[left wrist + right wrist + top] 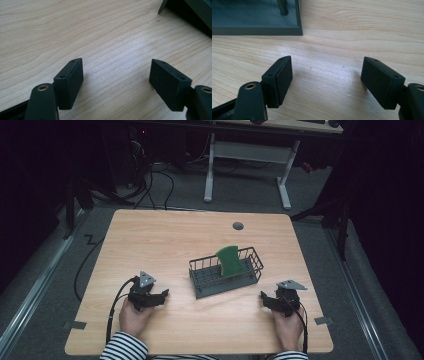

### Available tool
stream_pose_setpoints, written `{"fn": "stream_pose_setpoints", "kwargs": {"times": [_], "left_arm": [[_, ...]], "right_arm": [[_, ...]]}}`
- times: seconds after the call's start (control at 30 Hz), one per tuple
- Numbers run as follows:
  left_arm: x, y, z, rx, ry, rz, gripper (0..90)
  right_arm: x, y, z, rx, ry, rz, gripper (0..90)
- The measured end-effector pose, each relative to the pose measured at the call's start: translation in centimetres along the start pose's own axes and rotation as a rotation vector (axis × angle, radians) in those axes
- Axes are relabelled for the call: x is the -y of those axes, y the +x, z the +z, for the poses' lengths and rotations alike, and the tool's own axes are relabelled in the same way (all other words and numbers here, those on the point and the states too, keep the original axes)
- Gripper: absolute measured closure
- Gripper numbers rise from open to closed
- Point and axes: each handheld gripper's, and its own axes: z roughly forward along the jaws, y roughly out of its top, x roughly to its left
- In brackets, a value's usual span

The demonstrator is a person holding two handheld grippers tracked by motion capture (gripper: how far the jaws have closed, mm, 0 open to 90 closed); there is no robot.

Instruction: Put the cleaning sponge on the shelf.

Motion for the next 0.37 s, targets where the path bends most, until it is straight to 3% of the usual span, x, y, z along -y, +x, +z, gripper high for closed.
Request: {"fn": "stream_pose_setpoints", "kwargs": {"times": [0.37], "left_arm": [[0.00,-0.01,0.01,0.000,-0.001,-0.001,28.0]], "right_arm": [[0.01,0.01,-0.02,0.000,0.001,0.000,25.4]]}}
